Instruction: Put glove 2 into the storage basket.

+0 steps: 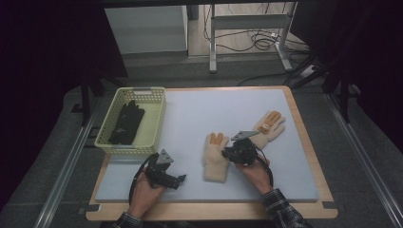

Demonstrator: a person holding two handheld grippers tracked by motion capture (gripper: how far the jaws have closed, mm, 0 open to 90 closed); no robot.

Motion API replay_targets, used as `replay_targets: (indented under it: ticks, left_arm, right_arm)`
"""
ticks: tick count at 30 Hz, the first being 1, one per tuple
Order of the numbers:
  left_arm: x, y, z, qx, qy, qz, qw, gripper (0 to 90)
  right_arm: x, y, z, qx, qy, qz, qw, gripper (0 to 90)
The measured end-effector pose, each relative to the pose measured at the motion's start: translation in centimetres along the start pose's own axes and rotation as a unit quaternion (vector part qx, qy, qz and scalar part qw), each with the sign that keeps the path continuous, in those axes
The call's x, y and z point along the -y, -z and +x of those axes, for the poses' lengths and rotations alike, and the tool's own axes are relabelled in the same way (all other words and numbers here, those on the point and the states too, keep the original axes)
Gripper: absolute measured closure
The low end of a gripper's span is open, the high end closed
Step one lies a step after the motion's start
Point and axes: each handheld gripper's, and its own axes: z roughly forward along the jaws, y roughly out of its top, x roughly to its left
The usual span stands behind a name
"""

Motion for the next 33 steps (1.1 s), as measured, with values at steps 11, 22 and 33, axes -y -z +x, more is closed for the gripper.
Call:
replay_targets:
  ticks: [11, 22, 33]
  left_arm:
    - [0.0, 0.0, 0.0, 0.000, -0.001, 0.000, 1.0000, 1.1]
    - [0.0, 0.0, 0.0, 0.000, 0.000, 0.000, 1.0000, 1.1]
    - [0.0, 0.0, 0.0, 0.000, 0.000, 0.000, 1.0000, 1.1]
  right_arm:
    - [-1.2, 3.6, 0.9, 0.037, 0.015, -0.047, 0.9981, 70.7]
    - [1.0, 3.5, -1.3, 0.039, -0.020, -0.041, 0.9982, 69.3]
    - [1.9, 4.3, -3.4, 0.070, -0.024, -0.045, 0.9962, 62.5]
